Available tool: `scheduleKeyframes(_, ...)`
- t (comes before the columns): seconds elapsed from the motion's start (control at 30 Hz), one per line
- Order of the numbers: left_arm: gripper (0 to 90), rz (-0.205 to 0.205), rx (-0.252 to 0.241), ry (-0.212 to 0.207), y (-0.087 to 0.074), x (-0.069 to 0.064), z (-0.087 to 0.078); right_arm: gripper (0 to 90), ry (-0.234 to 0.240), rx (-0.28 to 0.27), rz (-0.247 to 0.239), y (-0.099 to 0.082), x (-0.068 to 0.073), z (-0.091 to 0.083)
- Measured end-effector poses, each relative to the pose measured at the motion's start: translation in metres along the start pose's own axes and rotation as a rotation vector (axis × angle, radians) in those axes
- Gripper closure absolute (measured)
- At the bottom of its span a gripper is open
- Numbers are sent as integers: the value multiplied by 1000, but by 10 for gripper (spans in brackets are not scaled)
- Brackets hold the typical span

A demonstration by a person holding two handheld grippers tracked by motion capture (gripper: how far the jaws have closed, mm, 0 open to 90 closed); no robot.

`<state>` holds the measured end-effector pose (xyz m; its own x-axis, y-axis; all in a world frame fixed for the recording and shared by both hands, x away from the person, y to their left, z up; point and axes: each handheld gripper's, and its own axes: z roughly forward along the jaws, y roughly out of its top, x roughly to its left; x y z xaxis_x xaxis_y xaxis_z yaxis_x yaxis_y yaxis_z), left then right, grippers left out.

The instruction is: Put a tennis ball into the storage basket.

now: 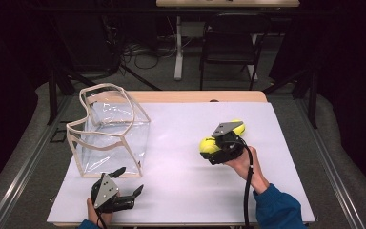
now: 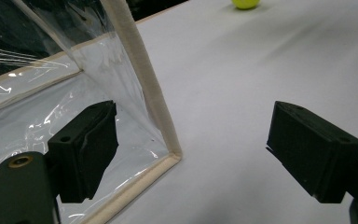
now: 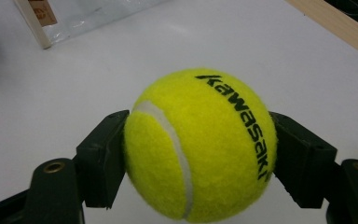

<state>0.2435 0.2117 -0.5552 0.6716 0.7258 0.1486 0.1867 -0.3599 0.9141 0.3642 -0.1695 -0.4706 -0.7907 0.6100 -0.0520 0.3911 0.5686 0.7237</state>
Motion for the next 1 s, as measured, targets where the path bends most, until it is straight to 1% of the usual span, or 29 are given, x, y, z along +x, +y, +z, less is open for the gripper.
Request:
scheduleKeyframes(0.67,160,-9,-6,-2,0,1,0,260,23,1,-42,29,6,9)
scheduleKeyframes(0.9,160,-7,-10,-3,0,1,0,260,34,10,-46,36,7,16)
scheduleKeyframes(1.0,160,-9,-8,-5,0,1,1,260,40,4,-50,40,7,17)
